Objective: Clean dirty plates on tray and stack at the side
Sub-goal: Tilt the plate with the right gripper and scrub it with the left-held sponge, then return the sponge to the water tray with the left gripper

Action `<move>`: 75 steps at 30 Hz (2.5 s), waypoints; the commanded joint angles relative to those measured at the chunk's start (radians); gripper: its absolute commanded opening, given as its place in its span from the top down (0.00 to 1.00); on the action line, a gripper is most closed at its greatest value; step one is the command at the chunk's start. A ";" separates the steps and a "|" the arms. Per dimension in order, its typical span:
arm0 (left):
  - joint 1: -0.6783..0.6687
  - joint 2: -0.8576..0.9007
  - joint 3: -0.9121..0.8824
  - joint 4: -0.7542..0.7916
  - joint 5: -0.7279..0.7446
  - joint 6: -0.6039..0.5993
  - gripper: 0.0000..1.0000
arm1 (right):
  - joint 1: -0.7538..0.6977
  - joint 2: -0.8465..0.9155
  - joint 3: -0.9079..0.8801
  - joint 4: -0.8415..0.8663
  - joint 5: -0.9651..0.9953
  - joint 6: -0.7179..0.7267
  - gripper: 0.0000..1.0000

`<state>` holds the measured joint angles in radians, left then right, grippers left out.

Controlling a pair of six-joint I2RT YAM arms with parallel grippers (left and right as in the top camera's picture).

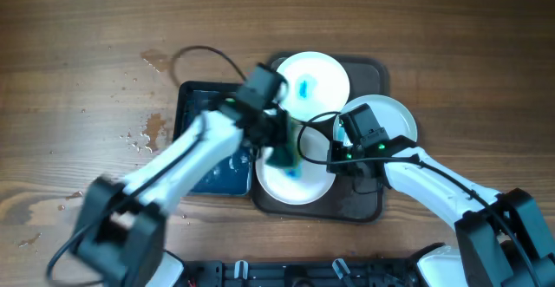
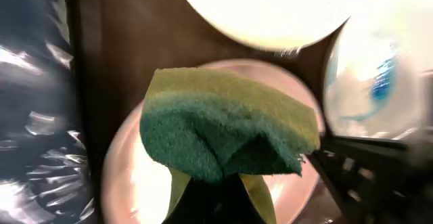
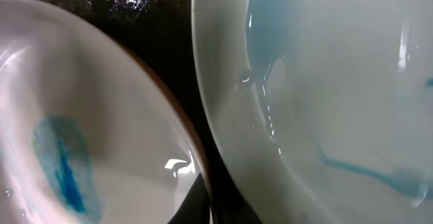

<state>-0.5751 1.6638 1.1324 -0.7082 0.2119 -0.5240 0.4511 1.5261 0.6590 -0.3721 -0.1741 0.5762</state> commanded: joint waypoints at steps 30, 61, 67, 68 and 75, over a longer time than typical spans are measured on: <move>-0.148 0.280 -0.006 0.249 0.337 -0.060 0.96 | -0.006 0.032 -0.004 -0.006 0.122 0.030 0.96; -0.118 0.265 -0.005 0.291 0.221 -0.068 0.96 | -0.006 0.032 -0.004 0.001 0.115 0.027 0.96; -0.088 0.288 -0.005 0.211 0.179 -0.064 0.96 | -0.006 0.032 -0.004 -0.003 0.115 0.027 0.96; -0.073 0.284 -0.005 0.175 0.133 -0.064 0.96 | -0.006 0.032 -0.004 -0.005 0.115 0.027 0.96; 0.009 0.145 -0.005 -0.074 -0.248 -0.068 0.96 | -0.006 0.032 -0.004 -0.006 0.114 0.028 0.96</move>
<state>-0.5873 1.8587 1.1584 -0.7464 0.2054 -0.5823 0.4492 1.5280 0.6685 -0.3595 -0.1162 0.6086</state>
